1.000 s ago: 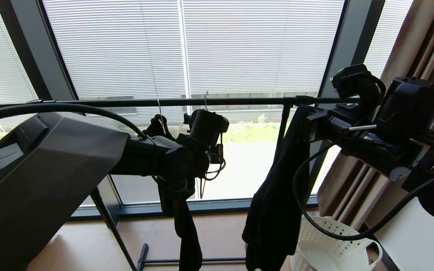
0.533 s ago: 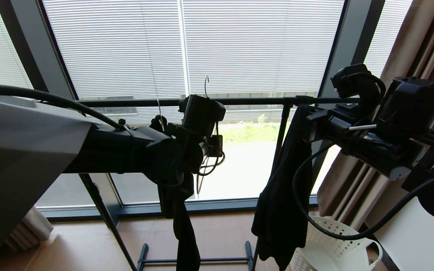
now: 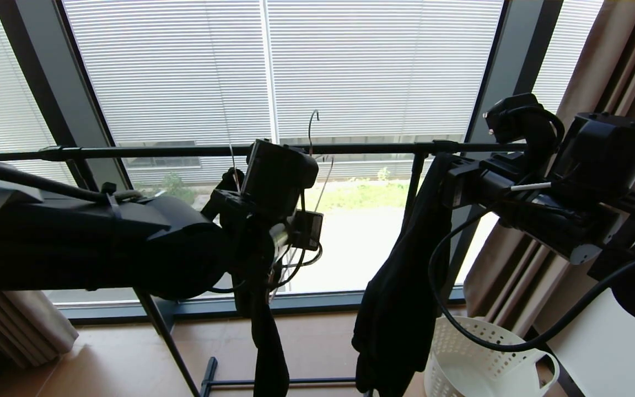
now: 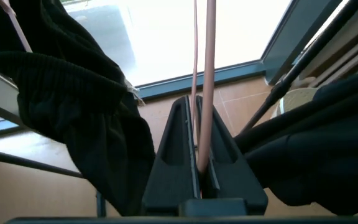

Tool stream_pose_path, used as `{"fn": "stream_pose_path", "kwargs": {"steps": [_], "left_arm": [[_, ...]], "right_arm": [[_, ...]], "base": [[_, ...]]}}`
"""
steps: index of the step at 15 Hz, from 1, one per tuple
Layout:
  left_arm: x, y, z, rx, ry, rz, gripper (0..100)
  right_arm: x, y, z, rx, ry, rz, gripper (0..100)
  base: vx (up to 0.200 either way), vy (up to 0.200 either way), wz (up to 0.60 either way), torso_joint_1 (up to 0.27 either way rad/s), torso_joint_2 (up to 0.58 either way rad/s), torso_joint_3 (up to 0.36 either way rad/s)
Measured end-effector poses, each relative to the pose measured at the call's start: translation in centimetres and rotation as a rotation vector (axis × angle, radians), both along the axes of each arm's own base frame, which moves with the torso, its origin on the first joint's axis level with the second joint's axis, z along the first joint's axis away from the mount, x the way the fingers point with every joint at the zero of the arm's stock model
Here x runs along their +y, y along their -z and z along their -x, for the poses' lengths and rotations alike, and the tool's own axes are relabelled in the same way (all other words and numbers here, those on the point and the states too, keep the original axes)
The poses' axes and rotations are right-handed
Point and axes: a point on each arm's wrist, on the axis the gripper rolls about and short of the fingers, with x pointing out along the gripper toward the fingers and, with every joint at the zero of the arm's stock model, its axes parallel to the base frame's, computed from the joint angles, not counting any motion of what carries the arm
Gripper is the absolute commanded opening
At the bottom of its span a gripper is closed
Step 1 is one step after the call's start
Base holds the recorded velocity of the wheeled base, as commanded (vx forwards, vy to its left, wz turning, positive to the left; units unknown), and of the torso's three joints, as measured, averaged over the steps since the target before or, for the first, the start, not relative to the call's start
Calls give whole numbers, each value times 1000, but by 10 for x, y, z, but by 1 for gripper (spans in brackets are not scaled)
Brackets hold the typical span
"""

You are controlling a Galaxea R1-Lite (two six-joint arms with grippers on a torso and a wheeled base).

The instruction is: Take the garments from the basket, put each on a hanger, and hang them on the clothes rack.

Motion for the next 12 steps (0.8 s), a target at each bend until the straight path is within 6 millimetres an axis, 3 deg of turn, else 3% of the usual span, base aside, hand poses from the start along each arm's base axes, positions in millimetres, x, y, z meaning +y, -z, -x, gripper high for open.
{"fn": "stream_pose_path", "kwargs": {"steps": [5,12], "left_arm": [[31,8,39,-22,138,-60,0],[89,44,93,-53,294,-58,0]], "right_arm": [[0,4,-1,8,6,16,0],[-5,16,3,10,129,192,0]], "base": [[0,0,0,0,0,0],[0,0,0,0,0,0]]}}
